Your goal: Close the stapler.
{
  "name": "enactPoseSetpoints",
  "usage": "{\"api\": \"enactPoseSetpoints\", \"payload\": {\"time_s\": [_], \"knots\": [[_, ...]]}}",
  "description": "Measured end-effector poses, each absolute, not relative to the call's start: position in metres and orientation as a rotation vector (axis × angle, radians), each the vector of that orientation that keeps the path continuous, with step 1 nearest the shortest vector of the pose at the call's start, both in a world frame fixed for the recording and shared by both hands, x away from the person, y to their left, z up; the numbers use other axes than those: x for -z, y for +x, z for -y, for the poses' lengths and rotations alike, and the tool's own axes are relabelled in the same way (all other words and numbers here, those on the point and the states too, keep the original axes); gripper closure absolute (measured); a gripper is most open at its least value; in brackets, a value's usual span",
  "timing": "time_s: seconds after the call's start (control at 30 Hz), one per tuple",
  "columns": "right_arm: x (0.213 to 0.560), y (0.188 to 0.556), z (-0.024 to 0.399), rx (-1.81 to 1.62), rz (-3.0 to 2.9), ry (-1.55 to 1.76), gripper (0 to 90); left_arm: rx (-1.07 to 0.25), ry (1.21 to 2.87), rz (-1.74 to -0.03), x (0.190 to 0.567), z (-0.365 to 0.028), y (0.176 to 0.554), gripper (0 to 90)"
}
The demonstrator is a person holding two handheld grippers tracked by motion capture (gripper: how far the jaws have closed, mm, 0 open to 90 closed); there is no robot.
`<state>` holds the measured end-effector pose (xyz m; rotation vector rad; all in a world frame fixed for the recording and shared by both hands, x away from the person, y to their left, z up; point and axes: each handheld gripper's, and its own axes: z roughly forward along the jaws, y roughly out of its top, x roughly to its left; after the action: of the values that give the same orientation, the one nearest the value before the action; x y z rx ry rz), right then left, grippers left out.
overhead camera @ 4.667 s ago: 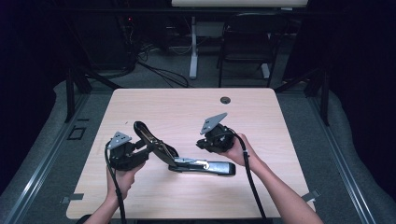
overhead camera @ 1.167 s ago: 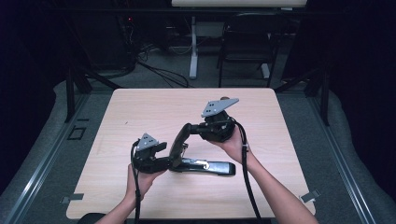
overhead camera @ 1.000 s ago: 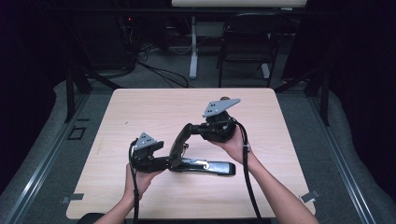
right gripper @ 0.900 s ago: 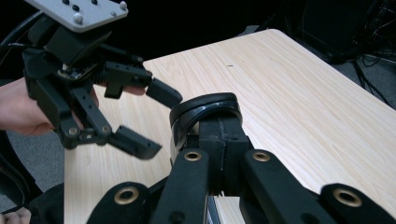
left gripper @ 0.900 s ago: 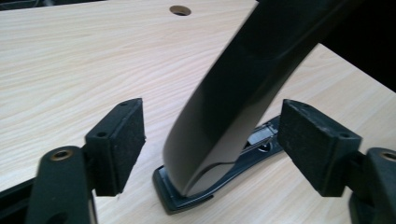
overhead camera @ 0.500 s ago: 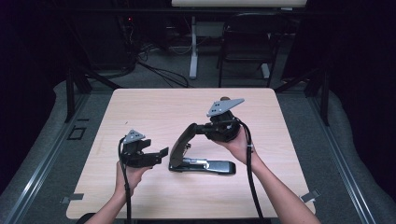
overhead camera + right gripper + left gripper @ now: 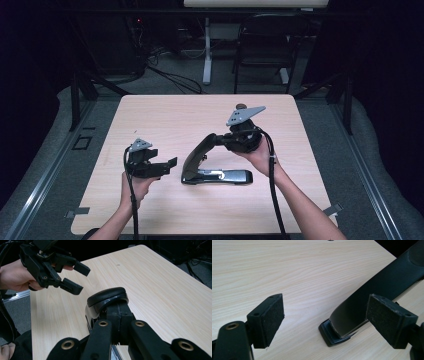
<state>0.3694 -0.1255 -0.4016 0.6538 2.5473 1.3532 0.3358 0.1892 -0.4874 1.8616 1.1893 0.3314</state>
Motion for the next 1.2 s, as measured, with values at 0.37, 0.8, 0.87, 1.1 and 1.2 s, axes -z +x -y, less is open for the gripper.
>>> {"api": "enactPoseSetpoints", "payload": {"time_s": [0.37, 0.8, 0.87, 1.1, 1.2], "knots": [[0.406, 0.367, 0.136, -1.328, -2.555, 0.685, 90.0, -0.333, 1.839, -1.238, 0.490, -0.201, 0.341, 12.0], [0.424, 0.366, 0.156, -1.264, -2.575, 0.772, 90.0, -0.319, 1.865, -1.245, 0.493, -0.202, 0.345, 9.8], [0.426, 0.366, 0.157, -1.254, -2.578, 0.784, 90.0, -0.320, 1.866, -1.249, 0.494, -0.202, 0.345, 9.8], [0.433, 0.367, 0.160, -1.220, -2.591, 0.810, 90.0, -0.306, 1.878, -1.240, 0.494, -0.202, 0.345, 9.8], [0.436, 0.368, 0.164, -1.203, -2.594, 0.829, 90.0, -0.308, 1.876, -1.241, 0.494, -0.202, 0.345, 9.8]]}}
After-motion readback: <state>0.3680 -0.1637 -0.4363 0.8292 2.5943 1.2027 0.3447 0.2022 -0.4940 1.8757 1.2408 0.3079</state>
